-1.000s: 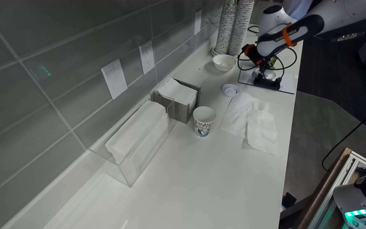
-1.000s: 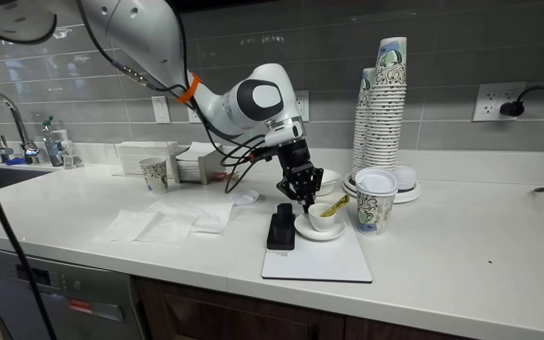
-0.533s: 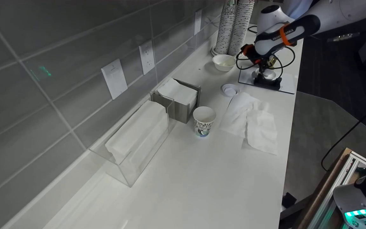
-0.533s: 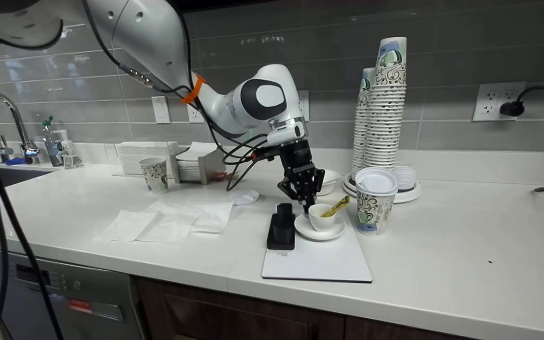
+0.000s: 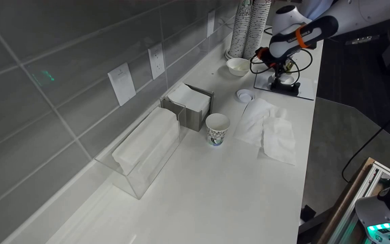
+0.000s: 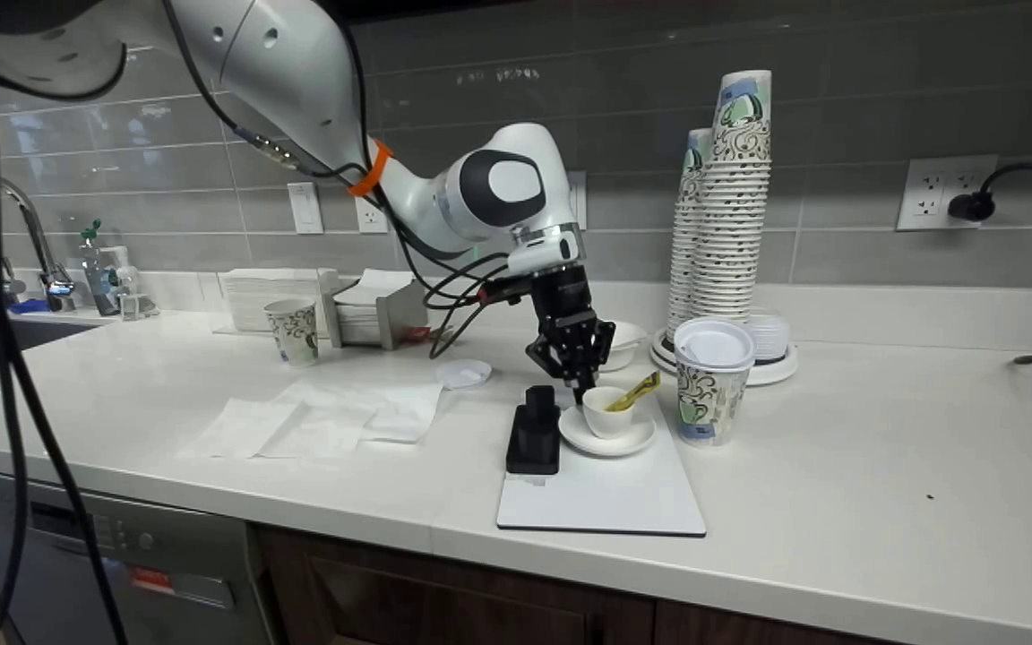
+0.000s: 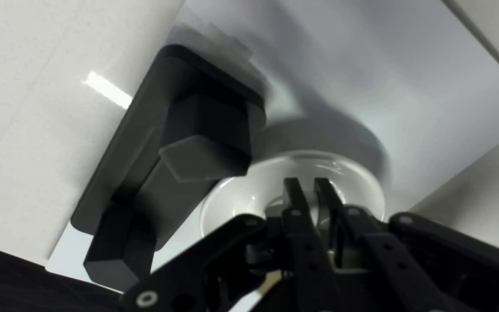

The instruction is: Move the white mug to the saucer next to the black object

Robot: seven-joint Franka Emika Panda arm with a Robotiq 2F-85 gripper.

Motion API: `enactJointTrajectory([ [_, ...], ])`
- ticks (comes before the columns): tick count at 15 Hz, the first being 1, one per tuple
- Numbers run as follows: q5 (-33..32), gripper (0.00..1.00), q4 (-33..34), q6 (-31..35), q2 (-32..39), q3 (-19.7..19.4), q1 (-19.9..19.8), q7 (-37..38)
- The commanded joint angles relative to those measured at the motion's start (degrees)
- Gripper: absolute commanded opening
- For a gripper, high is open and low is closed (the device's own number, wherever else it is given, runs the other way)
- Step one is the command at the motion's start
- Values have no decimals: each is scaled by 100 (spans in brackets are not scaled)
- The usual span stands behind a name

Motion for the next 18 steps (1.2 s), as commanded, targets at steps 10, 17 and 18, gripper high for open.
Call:
enactJointTrajectory([
  [10,271,77,212,-113,-97,158,-35,-214],
  [17,1027,100,-328,-694,-1043,688,-135,-2140],
  [18,1056,100,-458,-721,-1218,728,-127,-2445],
])
